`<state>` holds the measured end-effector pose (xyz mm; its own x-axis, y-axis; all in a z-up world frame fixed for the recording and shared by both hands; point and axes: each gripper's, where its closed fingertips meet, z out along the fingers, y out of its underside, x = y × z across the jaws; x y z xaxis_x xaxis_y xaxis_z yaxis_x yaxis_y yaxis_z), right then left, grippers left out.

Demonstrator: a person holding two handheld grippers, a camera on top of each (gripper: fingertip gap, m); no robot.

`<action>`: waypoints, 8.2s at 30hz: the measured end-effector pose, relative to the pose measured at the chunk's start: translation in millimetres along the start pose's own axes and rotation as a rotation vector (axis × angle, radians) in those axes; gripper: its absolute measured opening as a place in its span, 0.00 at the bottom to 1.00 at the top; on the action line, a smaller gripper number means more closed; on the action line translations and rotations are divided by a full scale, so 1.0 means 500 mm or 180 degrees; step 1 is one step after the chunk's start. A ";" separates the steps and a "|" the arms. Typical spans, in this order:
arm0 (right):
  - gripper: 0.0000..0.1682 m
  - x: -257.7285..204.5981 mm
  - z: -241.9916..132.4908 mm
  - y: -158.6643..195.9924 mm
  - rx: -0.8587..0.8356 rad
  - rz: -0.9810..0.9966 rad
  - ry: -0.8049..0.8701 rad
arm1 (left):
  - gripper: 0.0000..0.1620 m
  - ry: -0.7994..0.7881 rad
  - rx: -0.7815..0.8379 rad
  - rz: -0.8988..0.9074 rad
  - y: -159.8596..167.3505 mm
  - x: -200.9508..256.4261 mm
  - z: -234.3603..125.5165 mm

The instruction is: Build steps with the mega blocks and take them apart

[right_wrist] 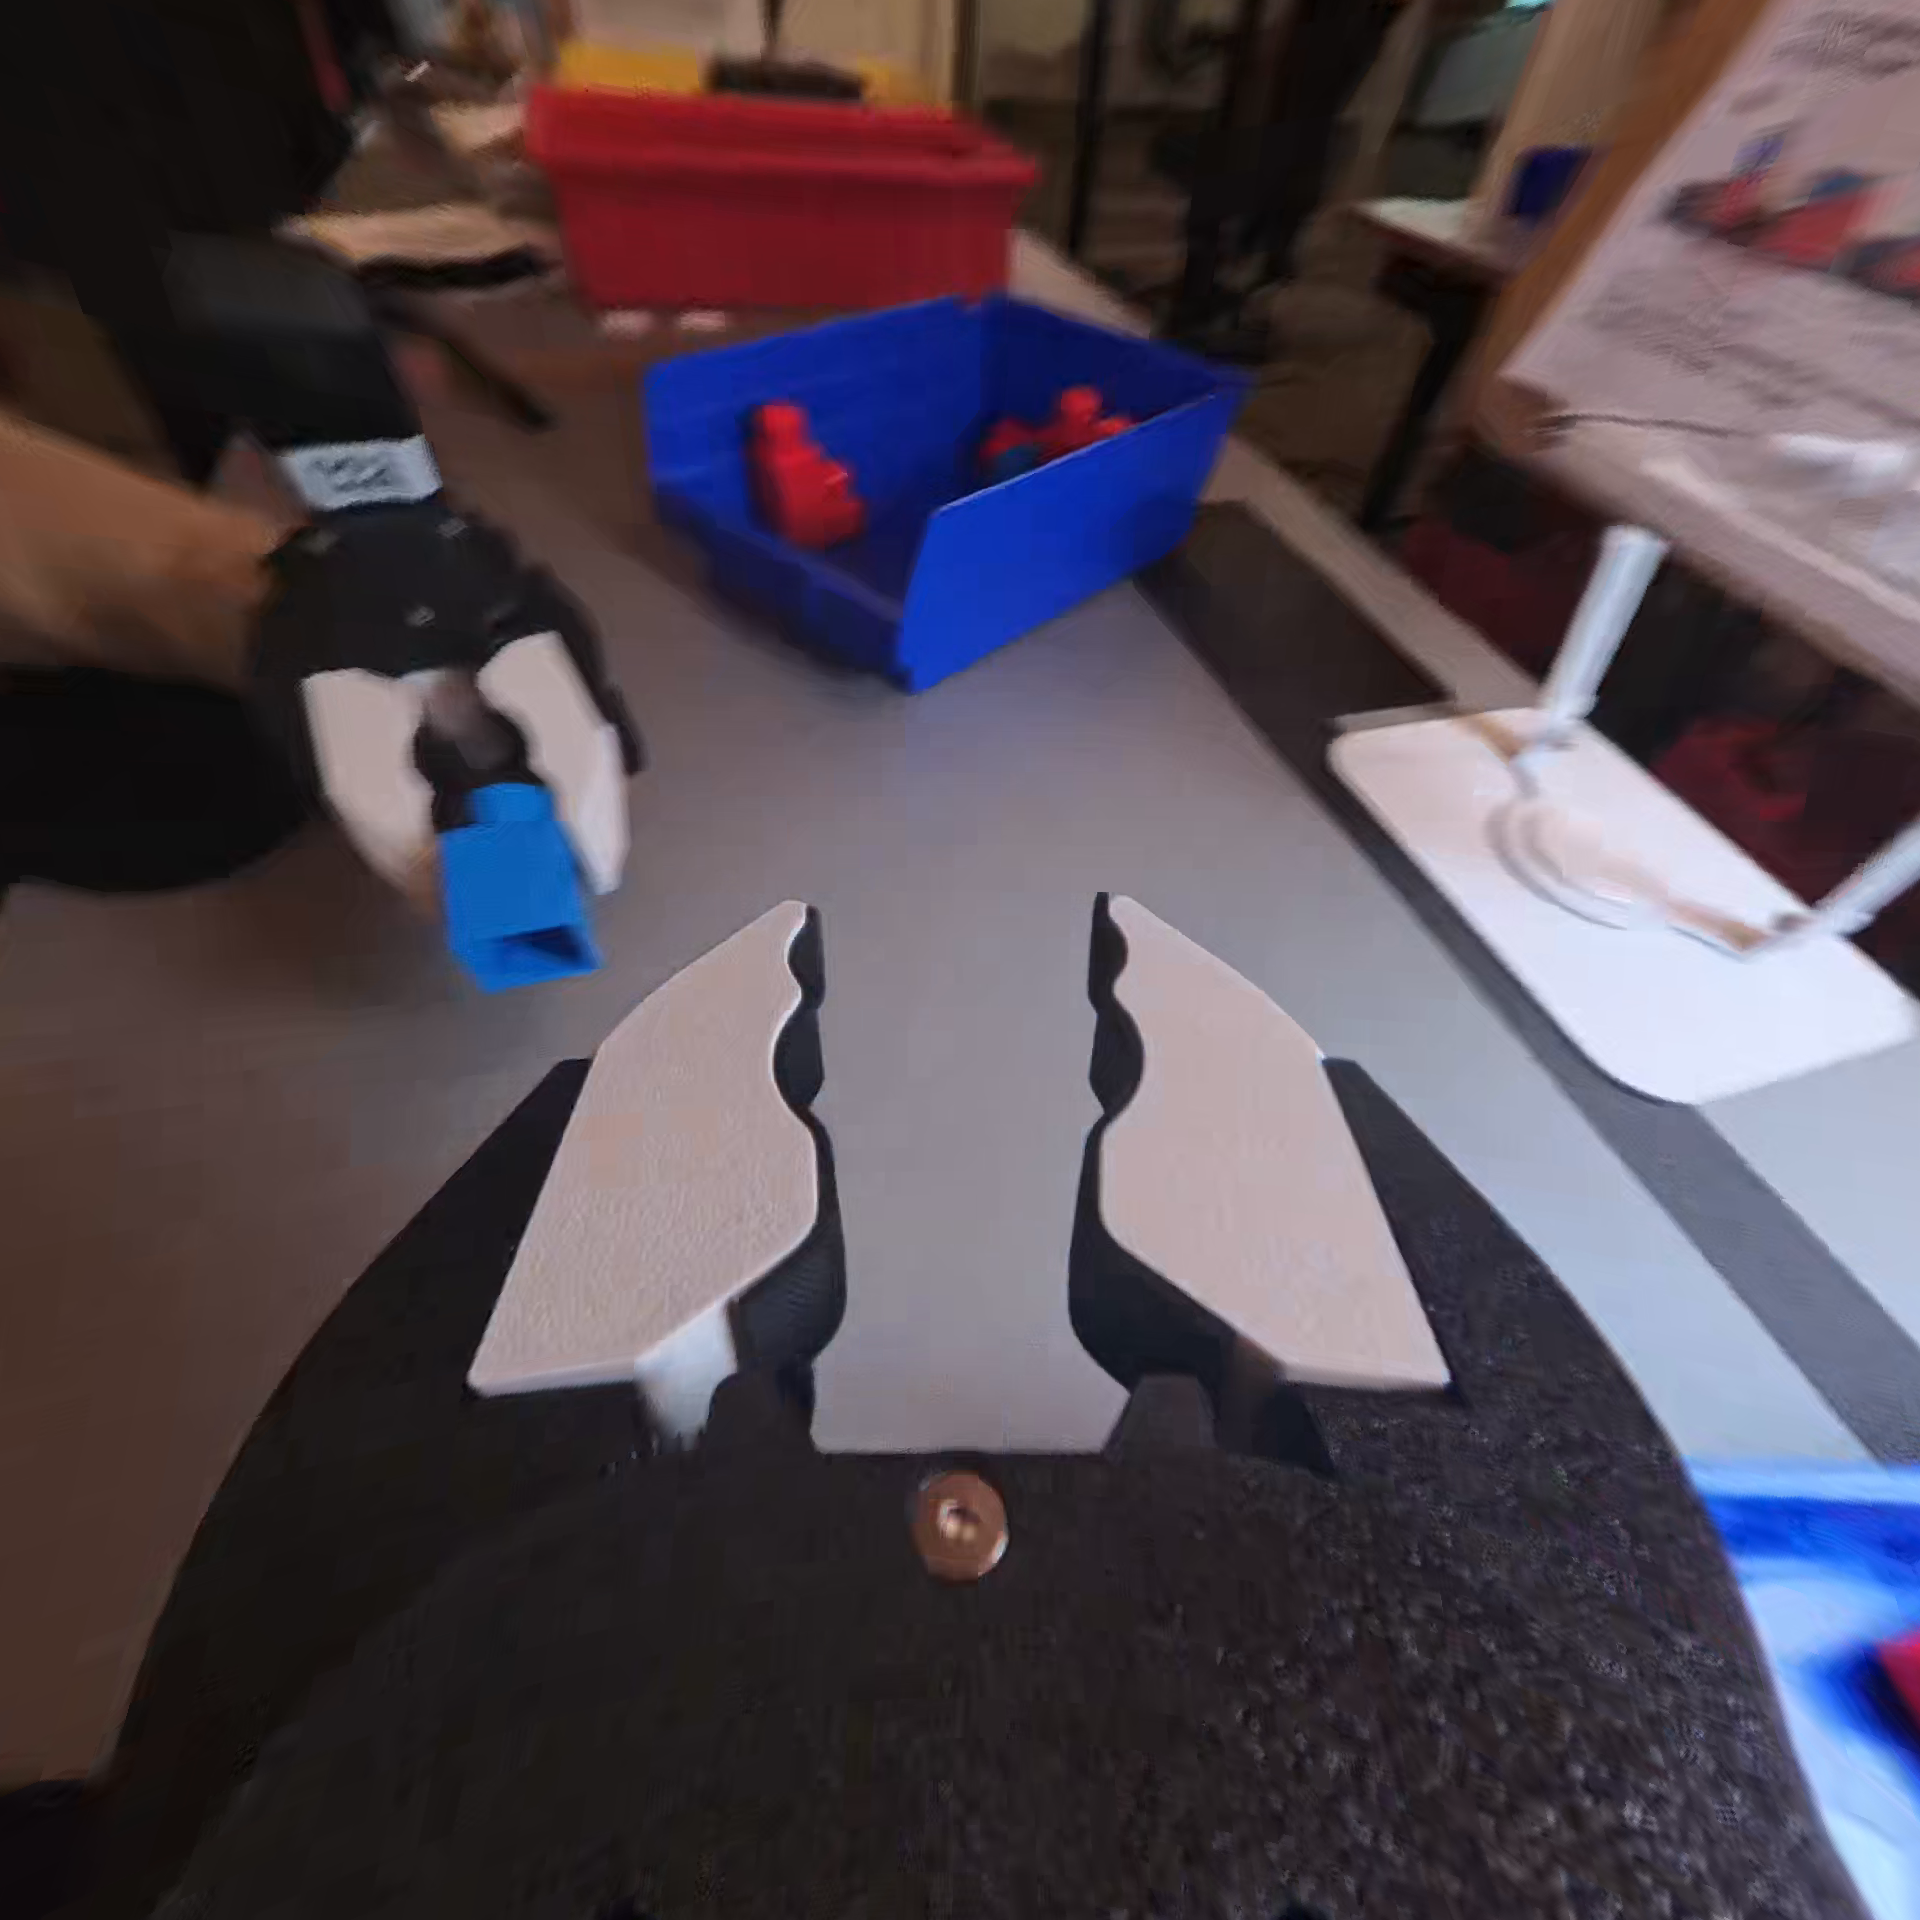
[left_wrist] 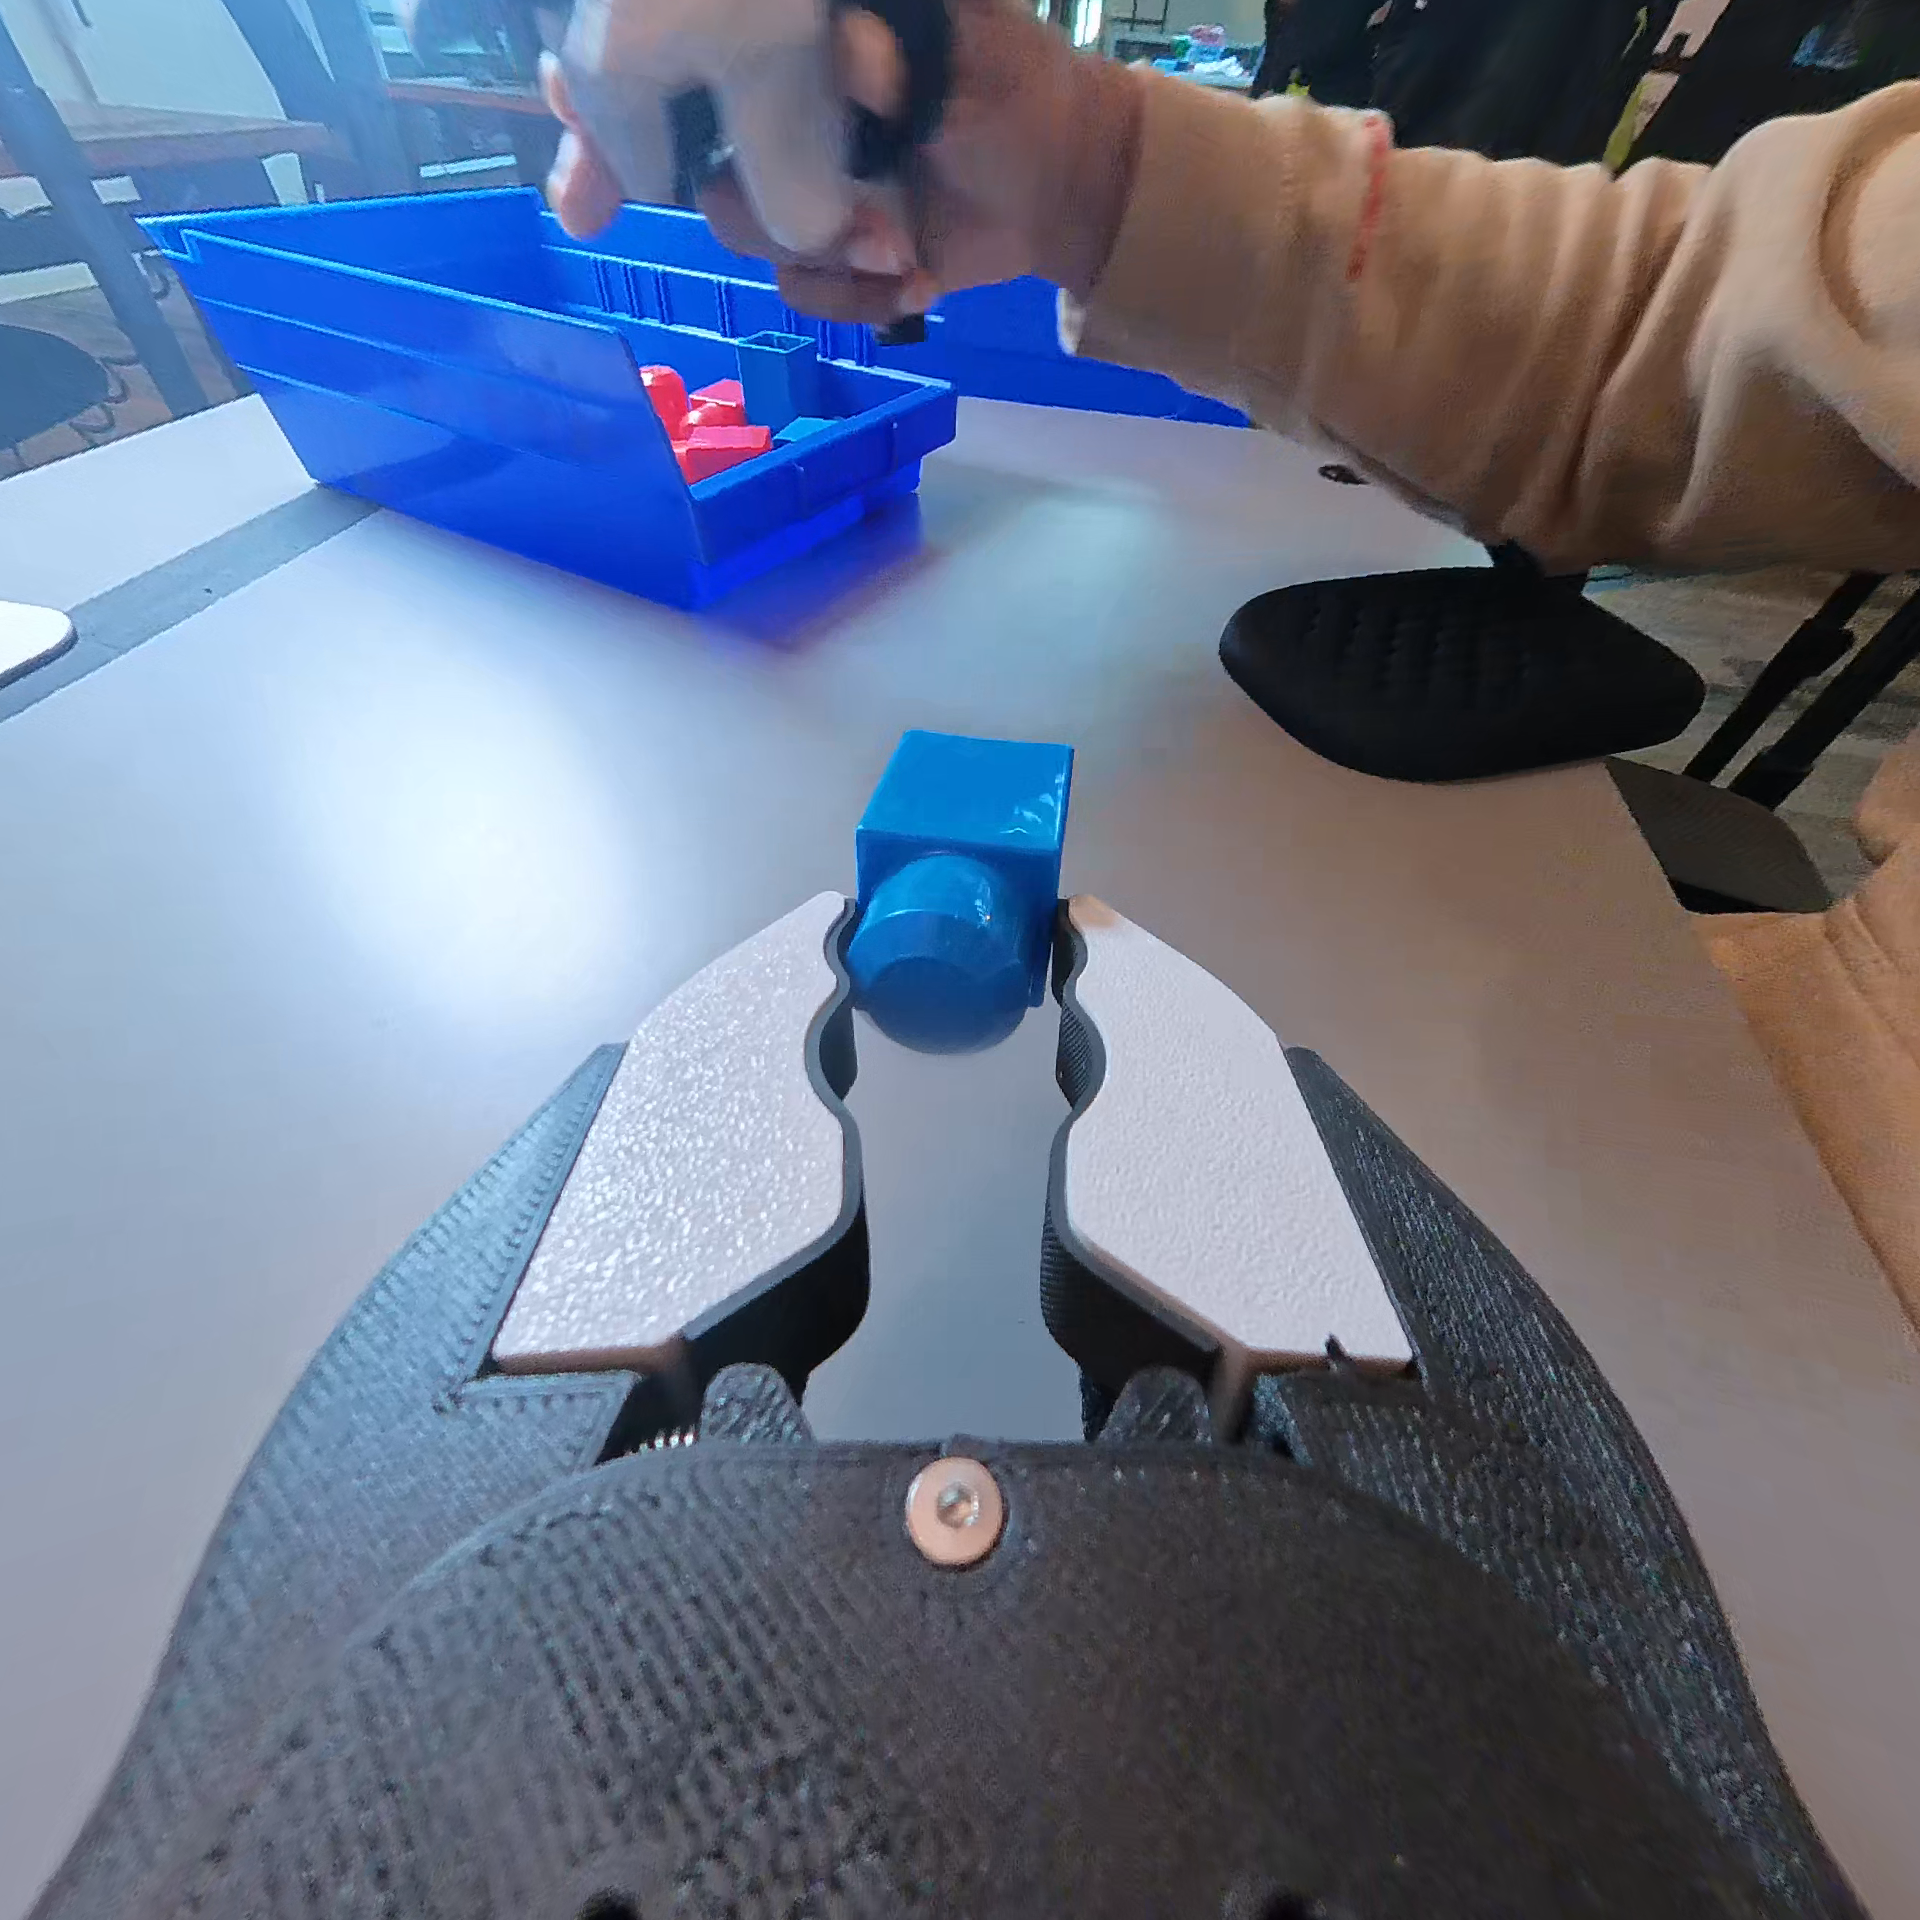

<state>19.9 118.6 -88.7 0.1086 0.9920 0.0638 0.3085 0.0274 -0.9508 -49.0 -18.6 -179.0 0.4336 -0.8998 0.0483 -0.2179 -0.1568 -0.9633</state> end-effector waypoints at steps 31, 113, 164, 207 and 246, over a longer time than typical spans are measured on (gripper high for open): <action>0.23 0.222 -0.197 0.183 -0.0762 0.0571 0.2138 | 0.23 -0.0515 0.0107 0.0258 -0.027 -0.038 -0.016; 0.29 0.542 -0.190 0.153 -0.0239 0.1354 0.2889 | 0.23 -0.0527 -0.0046 0.0445 -0.019 -0.029 0.005; 0.21 0.137 -0.196 0.143 -0.0303 0.0238 0.2304 | 0.21 -0.0915 0.0140 0.0503 -0.052 -0.080 -0.030; 0.17 -0.030 -0.030 0.127 -0.0191 -0.0202 0.1110 | 0.00 -0.3599 -0.1508 -0.0720 0.038 -0.755 -0.484; 0.29 -0.211 0.008 0.035 0.0592 0.0344 -0.0407 | 0.18 -0.1176 0.0805 0.0383 -0.354 -0.304 -0.251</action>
<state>9.8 14.8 -113.2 0.0073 0.9976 -0.0689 0.1210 -0.0693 -0.9902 -185.9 94.9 17.4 0.7108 -0.6929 -0.1209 -0.0855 0.0855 -0.9927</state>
